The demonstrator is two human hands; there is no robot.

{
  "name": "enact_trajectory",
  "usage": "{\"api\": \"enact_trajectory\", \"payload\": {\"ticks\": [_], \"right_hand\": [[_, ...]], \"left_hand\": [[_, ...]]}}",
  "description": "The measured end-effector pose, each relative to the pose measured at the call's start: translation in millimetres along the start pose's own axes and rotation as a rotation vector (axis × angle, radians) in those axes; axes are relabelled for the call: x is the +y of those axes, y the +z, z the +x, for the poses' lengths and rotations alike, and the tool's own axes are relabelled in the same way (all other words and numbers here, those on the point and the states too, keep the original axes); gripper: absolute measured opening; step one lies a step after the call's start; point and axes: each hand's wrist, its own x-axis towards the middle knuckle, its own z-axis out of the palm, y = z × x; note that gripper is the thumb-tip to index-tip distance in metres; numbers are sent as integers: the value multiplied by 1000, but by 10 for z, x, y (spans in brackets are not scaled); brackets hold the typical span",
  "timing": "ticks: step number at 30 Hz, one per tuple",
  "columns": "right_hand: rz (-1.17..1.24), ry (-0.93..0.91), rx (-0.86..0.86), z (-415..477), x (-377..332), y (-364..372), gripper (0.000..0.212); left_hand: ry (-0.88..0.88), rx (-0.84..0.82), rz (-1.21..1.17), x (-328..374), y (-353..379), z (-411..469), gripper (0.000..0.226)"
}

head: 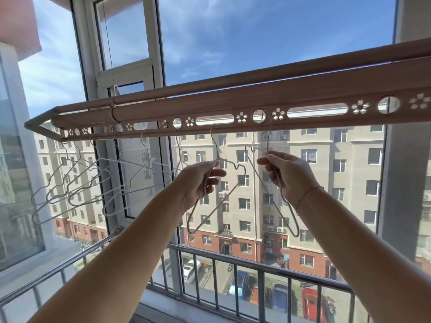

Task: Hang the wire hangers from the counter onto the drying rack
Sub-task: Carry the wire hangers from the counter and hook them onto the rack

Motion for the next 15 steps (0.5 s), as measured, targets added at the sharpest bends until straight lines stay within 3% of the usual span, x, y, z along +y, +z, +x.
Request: {"api": "enact_trajectory", "payload": {"ticks": [9,15], "right_hand": [[116,103,-55,2,115,-28,17],[-190,-7,-39,-27,269,-247,13]], "left_hand": [[93,76,161,-251,-228,-131,35],[29,154,65,-580,-422,-305,28]]}}
